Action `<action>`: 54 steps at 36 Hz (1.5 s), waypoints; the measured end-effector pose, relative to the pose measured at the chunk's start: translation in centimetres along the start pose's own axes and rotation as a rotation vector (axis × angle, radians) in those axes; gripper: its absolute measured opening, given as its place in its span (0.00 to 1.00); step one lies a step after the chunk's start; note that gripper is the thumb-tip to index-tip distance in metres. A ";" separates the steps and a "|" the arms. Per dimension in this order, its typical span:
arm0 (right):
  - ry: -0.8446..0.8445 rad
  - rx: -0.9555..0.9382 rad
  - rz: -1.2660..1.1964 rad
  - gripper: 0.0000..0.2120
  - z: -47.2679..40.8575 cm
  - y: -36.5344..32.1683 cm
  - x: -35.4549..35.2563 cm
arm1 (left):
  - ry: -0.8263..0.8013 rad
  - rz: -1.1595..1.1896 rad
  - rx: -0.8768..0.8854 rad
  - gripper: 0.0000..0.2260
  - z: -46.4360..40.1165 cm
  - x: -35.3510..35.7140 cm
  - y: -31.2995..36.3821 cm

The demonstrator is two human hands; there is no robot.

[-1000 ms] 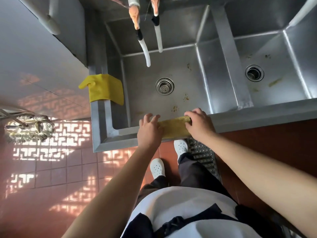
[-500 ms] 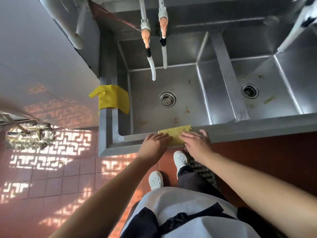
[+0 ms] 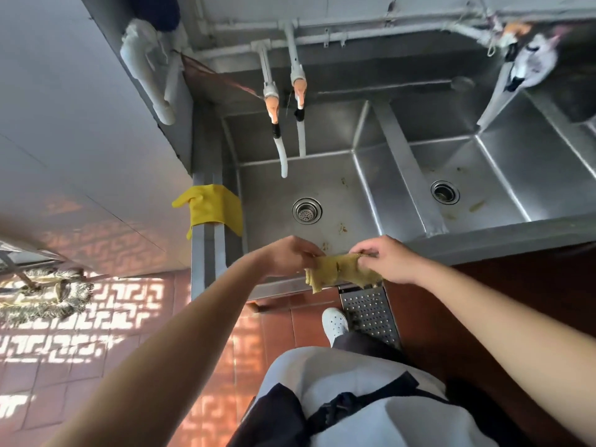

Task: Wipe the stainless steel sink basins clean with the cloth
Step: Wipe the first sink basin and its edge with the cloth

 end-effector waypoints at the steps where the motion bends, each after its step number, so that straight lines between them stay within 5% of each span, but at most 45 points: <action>1: -0.012 -0.009 0.001 0.15 0.5 -0.3 -0.4 | -0.032 0.073 0.015 0.10 0.1 -0.1 0.3; 12: -0.080 -0.074 0.048 0.11 0.4 -2.1 -6.3 | -0.177 0.127 0.105 0.16 -5.0 0.3 5.5; 25: -0.123 -0.098 -0.154 0.12 -9.9 4.9 -15.2 | -0.209 0.569 -0.181 0.15 -16.3 -2.9 7.2; 31: -0.014 -0.089 -0.041 0.20 -16.1 8.3 -19.3 | -0.080 0.557 -0.340 0.10 -21.6 -4.1 5.2; 37: 0.304 -0.105 0.362 0.24 -23.1 10.6 -25.3 | 0.244 0.800 -0.501 0.10 -25.5 -5.8 0.3; 42: 0.369 -0.061 0.574 0.34 -28.5 12.1 -27.6 | 0.512 0.788 -0.552 0.13 -29.8 -8.8 -2.5; 47: 0.349 -0.067 0.631 0.36 -31.6 13.8 -26.3 | 0.572 0.611 -0.637 0.23 -35.8 -12.2 -5.3; 54: 0.504 -0.146 0.529 0.32 -31.6 13.9 -26.9 | 0.601 0.357 -0.550 0.22 -42.8 -16.9 -6.3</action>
Point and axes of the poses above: each hand's wrist, its own z-axis away from the middle knuckle, its own x-axis out of the palm, y = z × x, the point moved 6 cm from there along -z, towards the middle knuckle, and after that the axes turned 8 degrees about -y, right-handed, at the moved point
